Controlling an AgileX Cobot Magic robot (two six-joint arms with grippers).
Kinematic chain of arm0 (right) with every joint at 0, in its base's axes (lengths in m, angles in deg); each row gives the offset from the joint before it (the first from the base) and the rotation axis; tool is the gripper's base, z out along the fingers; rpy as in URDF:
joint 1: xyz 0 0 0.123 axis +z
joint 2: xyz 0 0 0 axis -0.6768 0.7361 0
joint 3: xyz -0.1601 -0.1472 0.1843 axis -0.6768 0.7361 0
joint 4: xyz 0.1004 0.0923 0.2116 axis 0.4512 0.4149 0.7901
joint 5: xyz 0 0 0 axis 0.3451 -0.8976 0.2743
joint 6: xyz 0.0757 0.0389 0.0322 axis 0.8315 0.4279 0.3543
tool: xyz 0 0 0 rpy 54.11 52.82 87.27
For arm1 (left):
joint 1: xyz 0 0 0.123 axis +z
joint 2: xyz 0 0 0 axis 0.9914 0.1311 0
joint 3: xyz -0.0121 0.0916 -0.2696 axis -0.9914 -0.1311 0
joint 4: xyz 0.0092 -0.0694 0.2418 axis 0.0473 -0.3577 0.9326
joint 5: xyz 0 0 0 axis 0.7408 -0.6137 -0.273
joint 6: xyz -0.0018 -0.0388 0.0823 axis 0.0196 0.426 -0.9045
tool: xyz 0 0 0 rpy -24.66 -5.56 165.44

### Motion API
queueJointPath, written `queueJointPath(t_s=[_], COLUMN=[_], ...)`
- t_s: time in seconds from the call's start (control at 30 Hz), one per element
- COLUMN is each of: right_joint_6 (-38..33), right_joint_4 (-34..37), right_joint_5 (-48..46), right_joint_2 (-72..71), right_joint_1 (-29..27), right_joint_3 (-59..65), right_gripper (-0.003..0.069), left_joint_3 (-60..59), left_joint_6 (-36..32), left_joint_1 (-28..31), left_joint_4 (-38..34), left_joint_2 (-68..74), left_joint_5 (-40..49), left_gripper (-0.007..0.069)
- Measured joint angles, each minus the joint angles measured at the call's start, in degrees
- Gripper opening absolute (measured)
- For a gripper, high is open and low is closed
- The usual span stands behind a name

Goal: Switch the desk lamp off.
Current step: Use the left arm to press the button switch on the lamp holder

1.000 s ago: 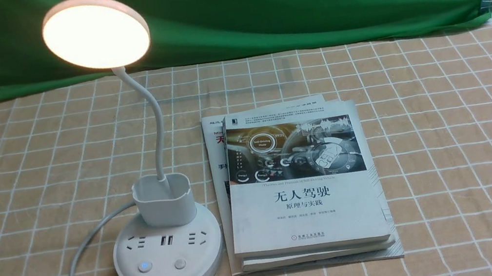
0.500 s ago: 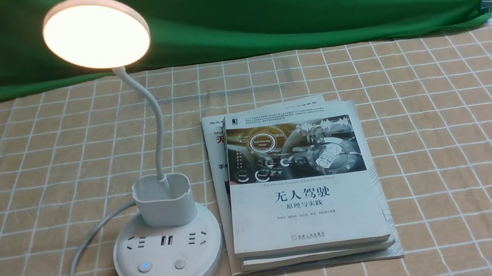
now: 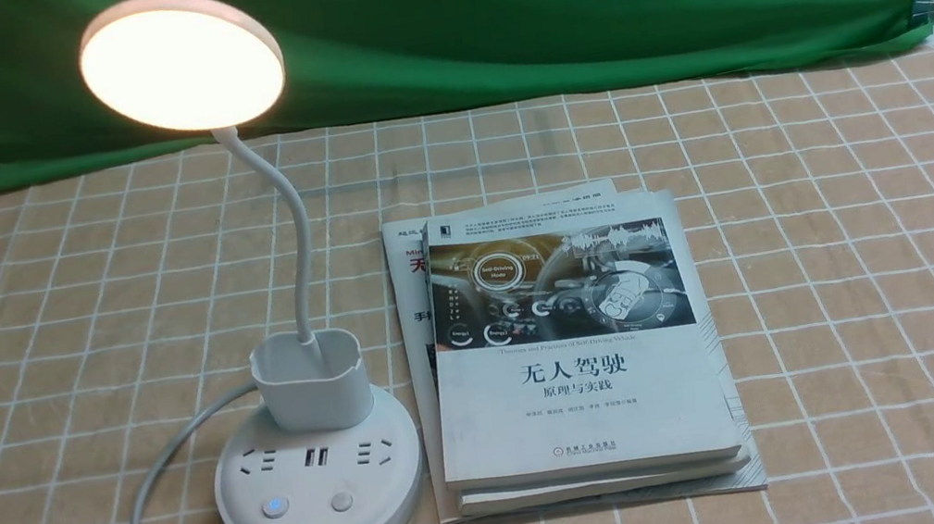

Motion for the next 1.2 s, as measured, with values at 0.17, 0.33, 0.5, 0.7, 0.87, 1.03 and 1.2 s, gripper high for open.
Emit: queueJointPath(t_s=[0.17,0.33,0.5,0.7,0.87,1.03,1.2], right_joint_6=[0.00,0.00,0.00,0.00,0.00,0.00,0.00], right_joint_4=[0.00,0.00,0.00,0.00,0.00,0.00,0.00], right_joint_5=[0.00,0.00,0.00,-0.01,-0.01,-0.01,-0.01], right_joint_2=[0.00,0.00,0.00,0.00,0.00,0.00,0.00], right_joint_1=[0.00,0.00,0.00,0.00,0.00,0.00,0.00], right_joint_3=[0.00,0.00,0.00,0.00,0.00,0.00,0.00], right_gripper=[0.0239,0.0239,0.0239,0.0239,0.0239,0.0239,0.0239], left_joint_3=[0.25,8.96,24.74,39.80,44.84,50.15,55.44], left_joint_6=[-1.16,-2.71,-3.30,-6.83,-6.34,-3.13,-2.54], left_joint_1=[0.00,0.00,0.00,-1.29,-11.45,-22.83,-26.37], left_joint_4=[-0.71,6.32,21.77,32.38,35.99,40.48,41.13], left_joint_2=[0.00,4.28,21.82,46.71,58.26,70.40,80.17], left_joint_5=[1.04,11.41,31.76,51.48,51.80,52.85,53.38], left_gripper=[0.0006,0.0006,0.0006,0.0006,0.0006,0.0006,0.0006])
